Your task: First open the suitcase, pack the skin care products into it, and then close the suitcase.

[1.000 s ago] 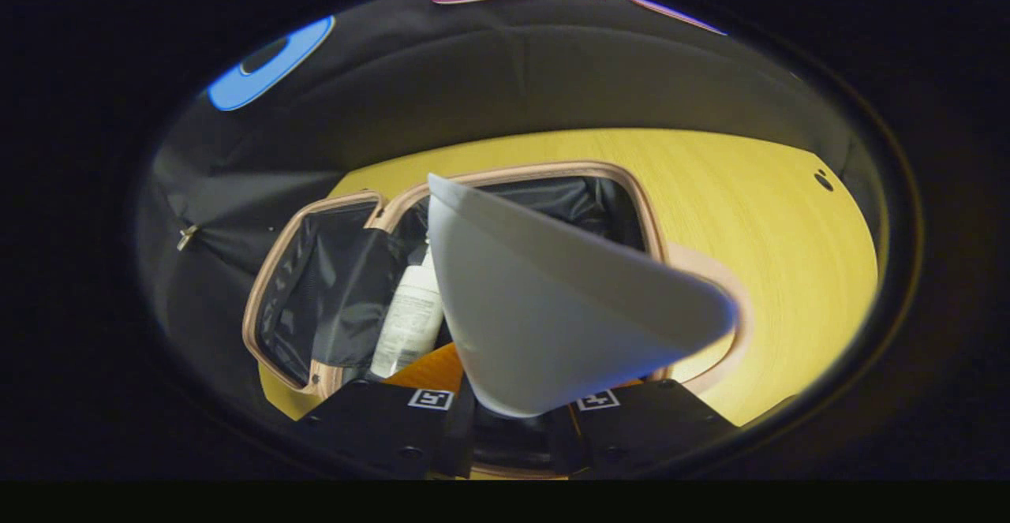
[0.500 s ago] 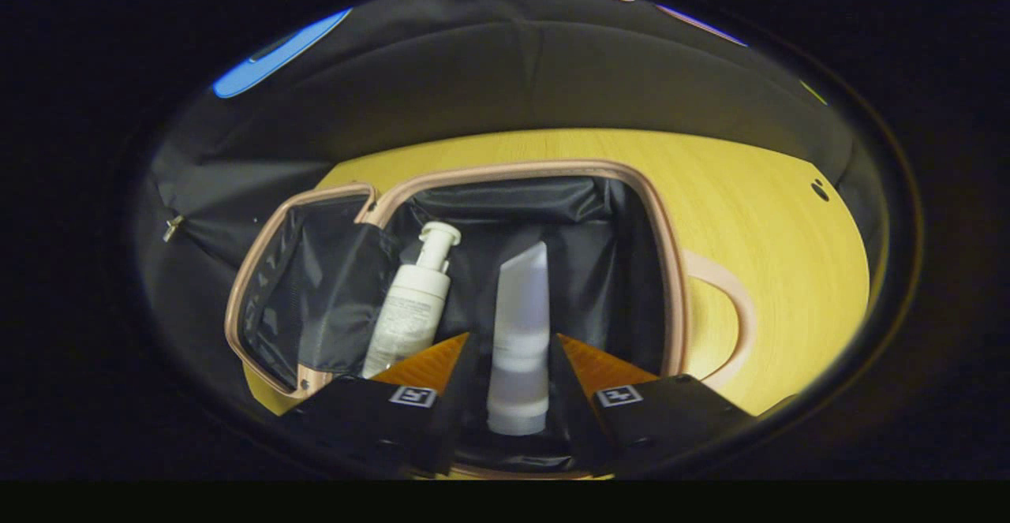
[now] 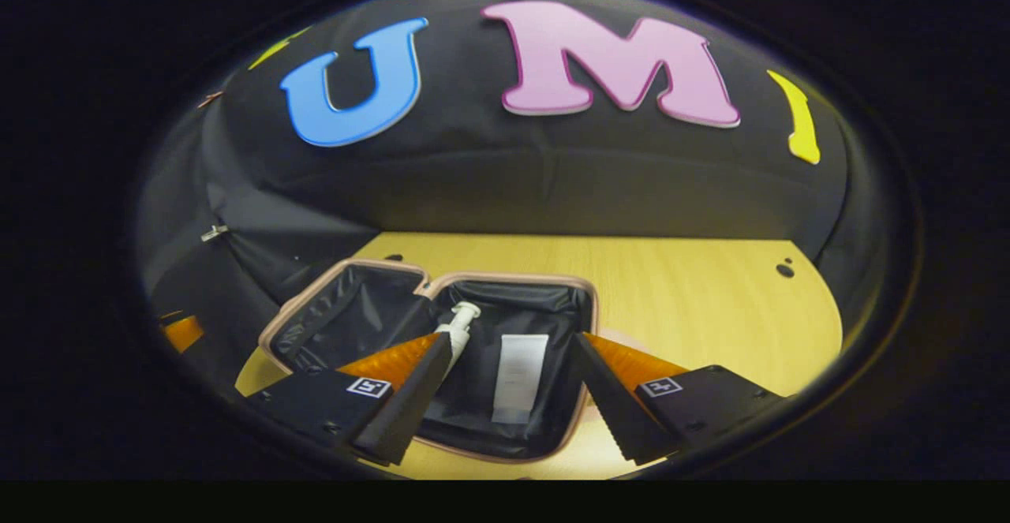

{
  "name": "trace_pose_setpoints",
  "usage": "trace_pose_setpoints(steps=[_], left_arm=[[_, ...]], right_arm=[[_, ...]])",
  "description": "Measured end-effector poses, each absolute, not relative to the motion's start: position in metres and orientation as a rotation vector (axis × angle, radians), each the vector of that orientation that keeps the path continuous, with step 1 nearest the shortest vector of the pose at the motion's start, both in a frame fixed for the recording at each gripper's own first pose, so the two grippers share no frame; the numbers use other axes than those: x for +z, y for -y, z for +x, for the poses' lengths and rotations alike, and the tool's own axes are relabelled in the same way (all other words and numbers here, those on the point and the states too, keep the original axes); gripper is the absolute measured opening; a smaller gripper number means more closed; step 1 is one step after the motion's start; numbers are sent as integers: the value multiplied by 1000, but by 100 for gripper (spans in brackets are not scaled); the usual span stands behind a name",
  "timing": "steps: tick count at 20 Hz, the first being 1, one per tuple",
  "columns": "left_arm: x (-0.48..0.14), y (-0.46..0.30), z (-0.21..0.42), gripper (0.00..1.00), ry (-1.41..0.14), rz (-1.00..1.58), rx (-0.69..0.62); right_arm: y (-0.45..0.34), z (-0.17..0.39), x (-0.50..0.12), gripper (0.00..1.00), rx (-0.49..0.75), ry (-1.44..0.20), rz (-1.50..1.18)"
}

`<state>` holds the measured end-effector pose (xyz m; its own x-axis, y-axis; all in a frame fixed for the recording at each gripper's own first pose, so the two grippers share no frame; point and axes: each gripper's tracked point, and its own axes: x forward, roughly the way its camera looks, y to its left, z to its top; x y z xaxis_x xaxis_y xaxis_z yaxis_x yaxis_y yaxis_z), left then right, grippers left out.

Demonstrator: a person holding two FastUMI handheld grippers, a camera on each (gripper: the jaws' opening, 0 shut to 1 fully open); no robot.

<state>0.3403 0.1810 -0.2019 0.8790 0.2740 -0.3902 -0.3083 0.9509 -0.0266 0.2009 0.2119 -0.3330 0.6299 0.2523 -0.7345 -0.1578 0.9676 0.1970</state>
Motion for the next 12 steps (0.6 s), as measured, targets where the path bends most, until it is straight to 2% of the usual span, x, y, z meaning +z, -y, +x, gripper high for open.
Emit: trace_pose_setpoints(steps=[6,12], left_arm=[[-260,-269,410,96,-464,-60,333],[-317,-331,460,96,-568,-211,378]], right_arm=[[-181,158,-279,97,199,-783,182],[-151,116,-262,98,196,-830,148]])
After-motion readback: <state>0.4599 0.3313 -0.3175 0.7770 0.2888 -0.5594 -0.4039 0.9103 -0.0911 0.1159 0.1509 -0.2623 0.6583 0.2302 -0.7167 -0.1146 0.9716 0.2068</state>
